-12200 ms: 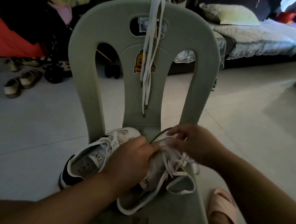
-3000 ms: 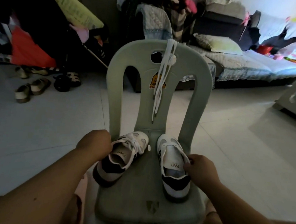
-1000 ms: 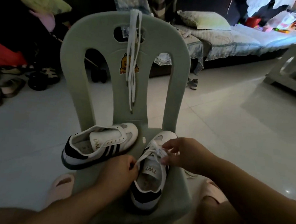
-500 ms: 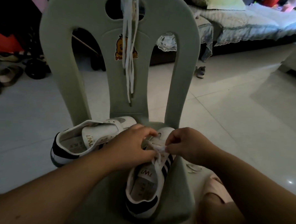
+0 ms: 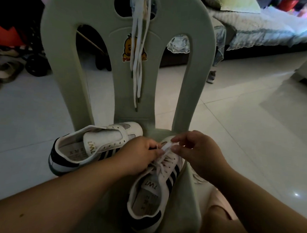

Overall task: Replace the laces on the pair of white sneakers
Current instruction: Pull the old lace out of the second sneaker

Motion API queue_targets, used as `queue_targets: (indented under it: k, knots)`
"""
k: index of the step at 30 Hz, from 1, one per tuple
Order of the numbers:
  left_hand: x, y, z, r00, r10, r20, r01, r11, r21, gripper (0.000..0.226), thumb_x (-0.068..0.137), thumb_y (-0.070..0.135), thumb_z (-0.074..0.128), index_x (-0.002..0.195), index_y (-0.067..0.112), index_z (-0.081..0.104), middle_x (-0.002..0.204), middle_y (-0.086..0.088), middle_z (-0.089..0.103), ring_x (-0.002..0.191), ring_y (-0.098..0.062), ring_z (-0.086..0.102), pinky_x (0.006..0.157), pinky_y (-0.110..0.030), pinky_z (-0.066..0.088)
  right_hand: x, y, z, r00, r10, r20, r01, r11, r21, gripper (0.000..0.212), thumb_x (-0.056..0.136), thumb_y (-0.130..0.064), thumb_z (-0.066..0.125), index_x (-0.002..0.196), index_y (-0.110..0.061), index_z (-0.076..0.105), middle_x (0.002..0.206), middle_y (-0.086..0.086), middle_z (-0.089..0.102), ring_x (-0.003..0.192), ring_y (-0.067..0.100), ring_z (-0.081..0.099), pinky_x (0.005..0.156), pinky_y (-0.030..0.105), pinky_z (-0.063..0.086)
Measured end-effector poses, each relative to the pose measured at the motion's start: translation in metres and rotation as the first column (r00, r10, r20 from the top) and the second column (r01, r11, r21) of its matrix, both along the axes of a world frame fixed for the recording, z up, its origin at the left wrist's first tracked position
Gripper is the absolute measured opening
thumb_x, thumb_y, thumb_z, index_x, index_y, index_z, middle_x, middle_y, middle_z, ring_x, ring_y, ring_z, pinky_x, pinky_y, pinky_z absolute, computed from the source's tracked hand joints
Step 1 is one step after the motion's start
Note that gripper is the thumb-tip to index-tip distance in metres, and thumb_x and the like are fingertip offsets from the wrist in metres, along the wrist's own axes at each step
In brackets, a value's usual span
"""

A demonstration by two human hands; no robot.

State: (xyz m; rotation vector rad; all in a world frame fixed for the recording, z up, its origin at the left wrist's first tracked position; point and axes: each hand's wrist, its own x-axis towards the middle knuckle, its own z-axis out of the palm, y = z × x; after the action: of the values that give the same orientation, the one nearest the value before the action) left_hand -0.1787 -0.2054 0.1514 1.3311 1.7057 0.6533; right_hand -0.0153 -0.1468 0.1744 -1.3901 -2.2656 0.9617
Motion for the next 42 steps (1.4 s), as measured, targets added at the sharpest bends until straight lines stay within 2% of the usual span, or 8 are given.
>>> queue_targets:
  k: [7, 15, 19, 21, 33, 35, 39, 42]
  knots:
    - [-0.003, -0.003, 0.003, 0.923, 0.224, 0.312, -0.196, 0.973, -0.119, 0.009, 0.09, 0.019, 0.062, 0.084, 0.019, 0.07, 0.079, -0.006, 0.072, 0.077, -0.024, 0.067, 0.081, -0.043, 0.055, -0.002, -0.011, -0.004, 0.987, 0.141, 0.071, -0.146, 0.987, 0.072, 0.011, 0.086, -0.029, 0.066, 0.095, -0.031, 0.073, 0.079, -0.024, 0.059, 0.071, -0.008, 0.058, 0.061, 0.005, 0.045]
    - [-0.002, -0.004, 0.008, 0.877, 0.204, 0.436, -0.2, 0.978, -0.056, 0.019, 0.083, 0.013, 0.068, 0.066, 0.021, 0.068, 0.074, -0.002, 0.069, 0.07, -0.014, 0.063, 0.07, -0.032, 0.053, -0.013, -0.023, -0.002, 0.994, 0.108, -0.002, -0.108, 0.993, -0.045, 0.017, 0.079, -0.043, 0.071, 0.066, -0.036, 0.063, 0.063, -0.014, 0.062, 0.067, -0.004, 0.059, 0.051, 0.01, 0.045]
    - [0.001, -0.007, 0.013, 0.919, 0.125, 0.375, -0.143, 0.99, 0.021, 0.015, 0.08, 0.018, 0.071, 0.088, 0.029, 0.067, 0.089, 0.008, 0.069, 0.081, -0.004, 0.064, 0.067, -0.02, 0.05, -0.014, -0.022, -0.002, 0.997, 0.021, -0.075, -0.032, 0.988, -0.152, 0.019, 0.087, -0.034, 0.064, 0.069, -0.028, 0.069, 0.063, -0.004, 0.067, 0.059, 0.004, 0.062, 0.049, 0.014, 0.046]
    - [0.001, -0.01, 0.008, 0.976, 0.046, 0.215, -0.05, 0.999, 0.015, 0.039, 0.075, 0.021, 0.077, 0.102, 0.037, 0.055, 0.102, 0.015, 0.062, 0.092, 0.001, 0.06, 0.07, -0.015, 0.051, -0.012, -0.019, 0.0, 0.995, -0.029, -0.099, 0.008, 0.978, -0.209, 0.023, 0.088, -0.03, 0.064, 0.066, -0.026, 0.069, 0.061, -0.005, 0.067, 0.054, 0.002, 0.061, 0.046, 0.009, 0.042]
    - [0.003, -0.022, -0.016, 0.997, 0.081, 0.019, -0.081, 0.997, -0.021, 0.026, 0.078, 0.024, 0.075, 0.096, 0.032, 0.058, 0.093, 0.009, 0.065, 0.084, -0.002, 0.062, 0.071, -0.02, 0.051, -0.009, -0.013, 0.018, 0.982, -0.121, -0.143, 0.104, 0.987, -0.122, 0.02, 0.09, -0.028, 0.061, 0.073, -0.02, 0.066, 0.067, -0.004, 0.066, 0.06, 0.005, 0.06, 0.056, 0.017, 0.042]
    - [0.002, -0.022, -0.017, 0.997, 0.078, 0.009, -0.078, 0.997, -0.018, 0.022, 0.08, 0.022, 0.073, 0.089, 0.035, 0.058, 0.089, 0.012, 0.065, 0.081, 0.003, 0.059, 0.066, -0.013, 0.046, -0.004, -0.002, 0.028, 0.901, -0.282, -0.33, 0.225, 0.953, -0.201, 0.021, 0.093, -0.023, 0.058, 0.074, -0.018, 0.065, 0.069, -0.001, 0.066, 0.065, 0.011, 0.06, 0.059, 0.023, 0.044]
    - [0.004, -0.023, -0.02, 0.996, 0.076, 0.04, -0.075, 0.997, -0.021, 0.018, 0.082, 0.02, 0.072, 0.084, 0.035, 0.063, 0.085, 0.013, 0.067, 0.079, 0.005, 0.061, 0.064, -0.011, 0.045, 0.02, 0.024, 0.057, 0.546, -0.558, -0.625, 0.457, 0.824, -0.336, 0.018, 0.095, -0.022, 0.055, 0.08, -0.018, 0.064, 0.076, -0.001, 0.066, 0.07, 0.01, 0.063, 0.066, 0.027, 0.05]
    - [0.007, -0.023, -0.021, 0.994, 0.065, 0.085, -0.065, 0.998, -0.009, 0.012, 0.084, 0.018, 0.069, 0.088, 0.029, 0.068, 0.086, 0.009, 0.069, 0.082, -0.001, 0.064, 0.075, -0.022, 0.054, 0.019, 0.024, 0.055, 0.631, -0.507, -0.588, 0.412, 0.861, -0.299, 0.018, 0.095, -0.024, 0.054, 0.082, -0.019, 0.063, 0.077, -0.002, 0.067, 0.07, 0.009, 0.064, 0.066, 0.025, 0.052]
